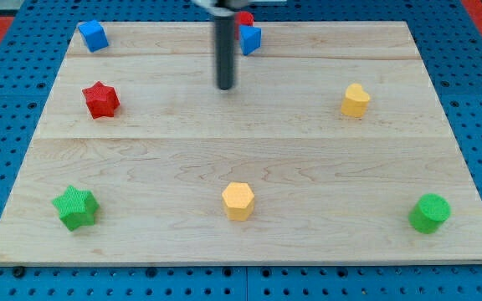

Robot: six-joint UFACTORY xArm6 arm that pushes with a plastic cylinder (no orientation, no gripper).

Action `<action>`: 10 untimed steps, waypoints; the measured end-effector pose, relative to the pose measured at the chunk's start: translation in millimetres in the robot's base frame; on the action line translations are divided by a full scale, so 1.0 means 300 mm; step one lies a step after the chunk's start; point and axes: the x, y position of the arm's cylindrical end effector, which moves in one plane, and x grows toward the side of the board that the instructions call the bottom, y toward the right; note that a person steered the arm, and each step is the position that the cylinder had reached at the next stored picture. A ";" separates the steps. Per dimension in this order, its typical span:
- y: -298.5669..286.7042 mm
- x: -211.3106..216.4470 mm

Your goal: Slide the blue cube towards the blue triangle

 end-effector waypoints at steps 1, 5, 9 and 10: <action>-0.362 -0.015; -0.779 -0.281; -0.575 -0.306; -0.536 -0.268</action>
